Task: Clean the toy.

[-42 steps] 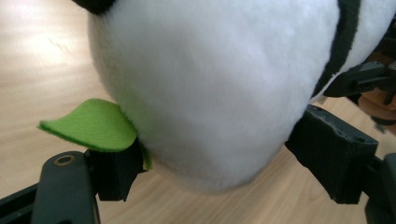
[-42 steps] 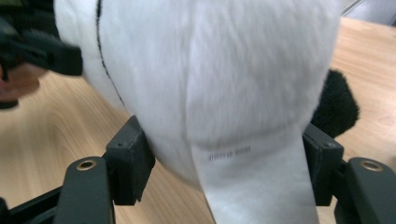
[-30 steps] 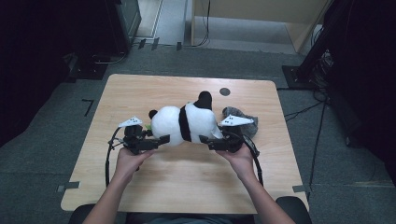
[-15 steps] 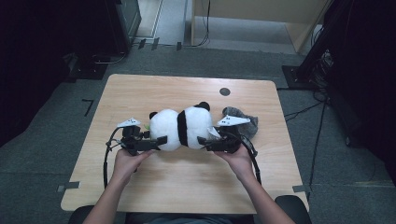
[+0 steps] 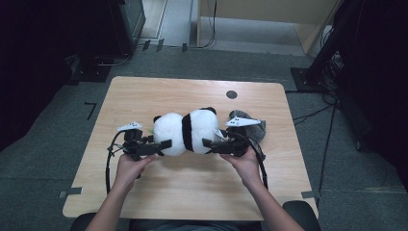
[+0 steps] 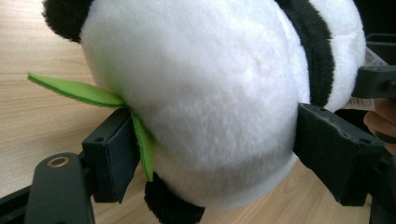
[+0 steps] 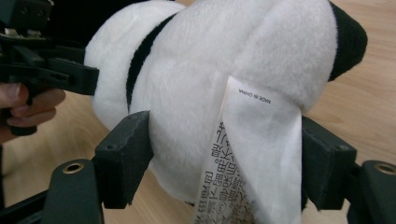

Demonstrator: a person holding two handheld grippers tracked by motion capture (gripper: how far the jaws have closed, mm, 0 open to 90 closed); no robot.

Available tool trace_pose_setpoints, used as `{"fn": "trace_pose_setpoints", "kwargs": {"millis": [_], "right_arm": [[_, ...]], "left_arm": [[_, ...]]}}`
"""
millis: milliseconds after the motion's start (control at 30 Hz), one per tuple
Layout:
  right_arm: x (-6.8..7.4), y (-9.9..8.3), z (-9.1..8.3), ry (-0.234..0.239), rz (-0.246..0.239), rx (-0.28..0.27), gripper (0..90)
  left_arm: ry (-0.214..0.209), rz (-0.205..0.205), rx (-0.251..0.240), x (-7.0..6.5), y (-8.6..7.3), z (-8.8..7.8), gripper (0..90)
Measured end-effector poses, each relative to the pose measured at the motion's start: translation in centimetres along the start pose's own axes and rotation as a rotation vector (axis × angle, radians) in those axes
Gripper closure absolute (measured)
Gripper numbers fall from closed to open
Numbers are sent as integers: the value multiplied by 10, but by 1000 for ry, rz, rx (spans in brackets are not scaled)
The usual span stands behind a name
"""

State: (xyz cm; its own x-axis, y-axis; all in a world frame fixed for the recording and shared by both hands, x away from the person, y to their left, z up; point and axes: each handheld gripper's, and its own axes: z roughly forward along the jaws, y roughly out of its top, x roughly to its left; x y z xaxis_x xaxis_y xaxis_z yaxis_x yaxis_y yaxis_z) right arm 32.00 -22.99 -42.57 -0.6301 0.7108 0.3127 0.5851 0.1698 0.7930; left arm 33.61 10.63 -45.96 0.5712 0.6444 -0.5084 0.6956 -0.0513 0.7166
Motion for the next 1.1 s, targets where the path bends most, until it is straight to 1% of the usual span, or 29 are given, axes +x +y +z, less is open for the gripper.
{"fn": "trace_pose_setpoints", "kwargs": {"millis": [33,67,133,167,200,267,300,400,467,500,533,567,600,633,700,800,933,1000,1033,1100], "right_arm": [[0,0,1,-10,-12,5,267],[0,-1,2,-22,-21,12,268],[0,-3,8,-55,-50,40,268],[0,-5,13,-75,-71,57,268],[-1,-6,15,-87,-80,66,267],[-3,-7,20,-90,-89,53,270],[-5,-6,20,-90,-96,48,269],[-6,-5,21,-96,-107,44,268],[-6,-5,20,-104,-127,42,266],[-5,-4,19,-114,-146,41,266],[-5,-4,18,-122,-155,40,266],[-5,-4,16,-130,-164,33,266],[-6,-3,14,-139,-168,23,271],[-7,-2,11,-149,-164,13,275],[-12,-1,5,-163,-150,-8,279],[-19,-1,-2,-189,-140,-18,281],[-28,0,-12,-219,-134,-53,289],[-31,0,-17,-245,-139,-63,290],[-34,0,-19,-258,-143,-70,293],[-39,-1,-25,-279,-137,-83,295]], "left_arm": [[11,13,9,1,0,1,181],[36,29,23,2,-1,4,181],[73,48,39,5,-2,9,181],[84,52,44,6,-2,10,181],[95,55,45,8,-2,12,181],[93,42,38,11,-2,12,181],[94,42,37,12,-2,13,181],[98,52,42,12,-1,12,181],[101,65,43,11,0,11,181],[102,63,42,11,0,10,181],[113,67,41,10,1,9,181],[128,81,43,9,2,8,182],[148,104,38,7,4,6,183],[160,118,21,7,5,4,183],[154,108,0,9,7,1,185],[150,106,1,11,8,1,191],[157,124,2,12,9,2,190],[168,139,2,12,9,3,189],[171,141,8,13,9,5,189],[175,144,3,13,9,6,185]]}}
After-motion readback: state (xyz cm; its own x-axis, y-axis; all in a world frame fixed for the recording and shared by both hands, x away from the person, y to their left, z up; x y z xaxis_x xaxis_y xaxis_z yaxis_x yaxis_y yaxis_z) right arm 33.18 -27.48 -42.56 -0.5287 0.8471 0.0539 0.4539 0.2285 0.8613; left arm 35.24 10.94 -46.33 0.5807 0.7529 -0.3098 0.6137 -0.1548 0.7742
